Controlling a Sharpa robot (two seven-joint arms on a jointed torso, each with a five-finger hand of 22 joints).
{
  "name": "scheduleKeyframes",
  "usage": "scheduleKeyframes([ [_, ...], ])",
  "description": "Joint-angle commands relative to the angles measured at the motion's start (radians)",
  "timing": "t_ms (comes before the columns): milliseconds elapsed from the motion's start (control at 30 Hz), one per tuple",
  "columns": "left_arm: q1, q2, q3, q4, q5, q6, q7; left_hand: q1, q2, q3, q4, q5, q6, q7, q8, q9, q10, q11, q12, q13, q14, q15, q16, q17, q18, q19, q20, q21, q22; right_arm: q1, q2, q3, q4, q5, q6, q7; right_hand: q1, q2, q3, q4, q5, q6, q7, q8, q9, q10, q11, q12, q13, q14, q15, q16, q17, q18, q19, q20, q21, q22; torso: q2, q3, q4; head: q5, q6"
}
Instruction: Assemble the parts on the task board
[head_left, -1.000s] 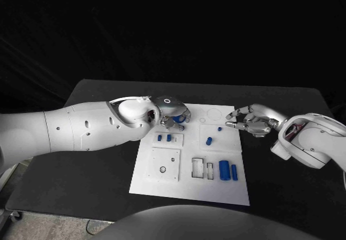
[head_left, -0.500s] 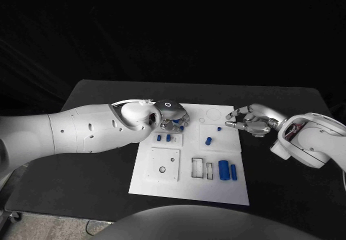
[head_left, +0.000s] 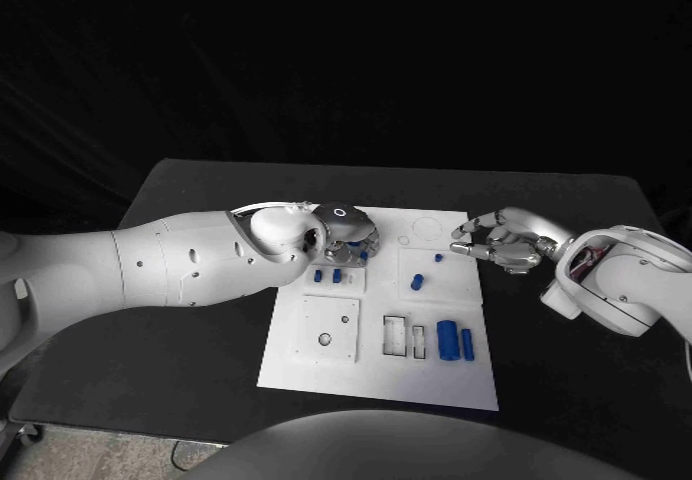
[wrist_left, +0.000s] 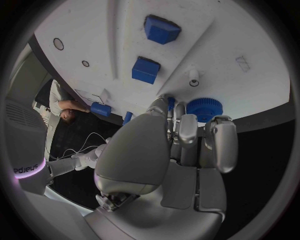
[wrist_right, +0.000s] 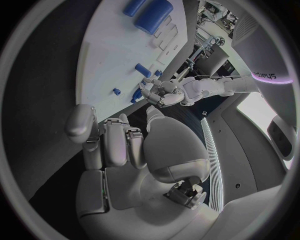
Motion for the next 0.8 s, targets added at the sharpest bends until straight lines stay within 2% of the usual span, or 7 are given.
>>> scheduleKeyframes([
  [33,-0.004,0.004,-0.001,-0.006,-0.001,0.011,-0.004,0.010,0.001,0.013,0.000,0.006,0.003,0.002,0.001,-0.010,0.014,0.000,-0.006,-0.008,-0.009,-0.001,0.002,-0.005,-0.007,0.008,-0.002,0.001,0.210,-0.001,-0.001,0.000,0.001,-0.002,0.005,0.007,0.012,0.000,0.001,-0.002,0.004,0.005,-0.001,0.006,-0.002,0.074,0.009,-0.007,0.245,0.005,0.008,-0.004,0.078,0.015,-0.005,0.000,-0.008,0.047,0.000,0.0008,0.0003,-0.001,0.000],
  [400,-0.006,0.003,-0.001,-0.010,0.010,0.010,-0.003,0.039,-0.002,0.080,-0.017,0.028,0.034,0.014,-0.003,-0.031,0.064,-0.006,-0.002,-0.039,-0.011,-0.005,0.004,-0.023,-0.008,0.013,-0.005,0.007,0.212,-0.001,0.001,0.000,0.000,-0.001,0.009,0.004,0.014,0.001,0.001,-0.002,0.005,0.005,-0.001,0.006,-0.002,0.072,0.010,-0.008,0.243,0.004,0.008,-0.006,0.077,0.015,-0.007,0.000,-0.011,0.046,-0.001,0.0006,0.0008,-0.003,0.000],
  [633,-0.006,-0.001,-0.001,-0.008,0.010,-0.004,0.012,0.047,-0.011,0.124,-0.037,0.013,0.119,0.019,0.018,-0.036,0.149,-0.015,0.012,-0.059,-0.003,-0.012,0.007,-0.035,-0.014,0.029,-0.007,0.028,0.220,-0.002,0.001,0.000,-0.003,0.000,0.012,0.001,0.014,0.002,0.002,-0.002,0.006,0.005,-0.001,0.005,-0.002,0.072,0.010,-0.008,0.243,0.004,0.008,-0.007,0.076,0.015,-0.007,0.000,-0.012,0.046,-0.001,0.0001,0.0013,-0.002,0.000],
  [800,-0.006,-0.009,-0.001,-0.001,0.012,-0.037,0.026,0.040,-0.030,0.160,-0.052,0.018,0.160,0.021,0.021,-0.040,0.204,-0.017,-0.041,-0.113,0.011,-0.014,0.005,-0.049,-0.013,0.026,-0.009,0.023,0.218,-0.002,0.001,0.000,-0.005,0.001,0.012,0.000,0.015,0.002,0.002,-0.002,0.006,0.005,-0.001,0.005,-0.002,0.072,0.010,-0.009,0.243,0.003,0.008,-0.007,0.076,0.015,-0.007,0.000,-0.012,0.046,0.000,0.0004,0.0014,-0.001,0.000],
])
